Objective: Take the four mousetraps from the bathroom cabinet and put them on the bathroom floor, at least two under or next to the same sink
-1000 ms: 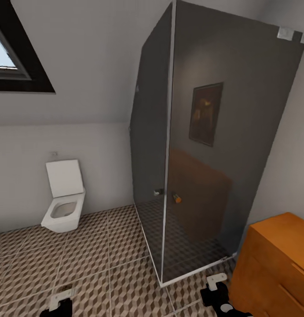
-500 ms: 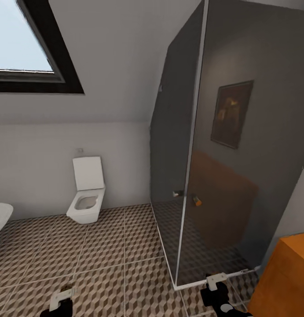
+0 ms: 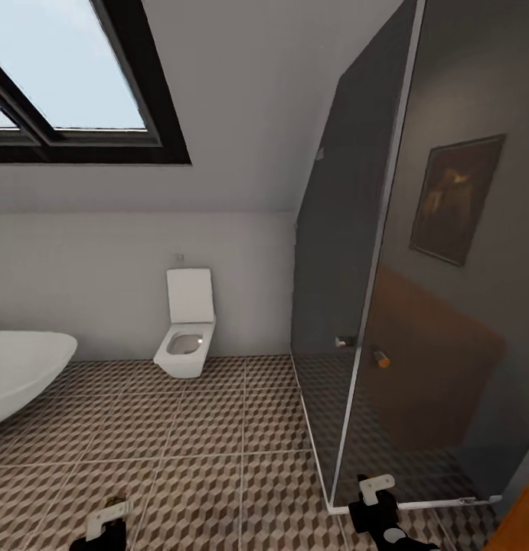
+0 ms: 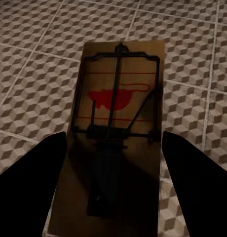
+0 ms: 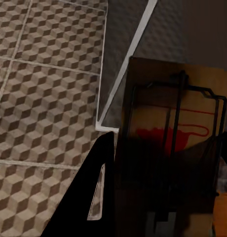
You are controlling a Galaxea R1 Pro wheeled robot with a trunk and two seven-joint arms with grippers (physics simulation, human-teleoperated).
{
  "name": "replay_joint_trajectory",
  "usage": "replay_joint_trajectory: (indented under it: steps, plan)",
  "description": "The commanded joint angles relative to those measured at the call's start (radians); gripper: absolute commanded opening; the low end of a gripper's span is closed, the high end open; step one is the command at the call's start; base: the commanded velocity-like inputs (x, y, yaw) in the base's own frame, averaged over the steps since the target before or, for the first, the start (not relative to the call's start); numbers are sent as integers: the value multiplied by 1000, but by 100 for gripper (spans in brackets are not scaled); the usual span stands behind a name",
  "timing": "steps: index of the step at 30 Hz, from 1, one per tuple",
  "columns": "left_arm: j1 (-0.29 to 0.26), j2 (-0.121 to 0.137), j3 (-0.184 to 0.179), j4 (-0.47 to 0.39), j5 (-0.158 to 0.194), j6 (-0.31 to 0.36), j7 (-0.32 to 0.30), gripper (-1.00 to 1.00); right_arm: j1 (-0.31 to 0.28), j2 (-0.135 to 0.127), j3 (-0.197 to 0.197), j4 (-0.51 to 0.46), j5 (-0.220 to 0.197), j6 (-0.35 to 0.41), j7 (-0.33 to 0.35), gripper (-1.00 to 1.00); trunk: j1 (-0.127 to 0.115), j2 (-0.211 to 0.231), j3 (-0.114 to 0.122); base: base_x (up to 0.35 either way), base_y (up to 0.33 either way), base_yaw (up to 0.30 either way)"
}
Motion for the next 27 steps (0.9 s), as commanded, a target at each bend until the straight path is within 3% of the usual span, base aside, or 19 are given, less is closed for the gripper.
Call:
replay_joint_trajectory:
  steps: [1,8,27]
  plan:
    - [-1,-1,-8,4,3,-5,2,-100,-1,-1,-8,5,8,-7,-2,-100,0,-1,0,18,0,297]
    - [-1,-1,-8,4,3,-5,1,-100,-1,-1,-8,5,9,-7,-2,-100,0,-1,0,183,90,297]
    - [-1,3,-7,3,3,-3,1,-100,-1,-1,-8,5,9,-7,-2,-100,0,-1,0,309,124,297]
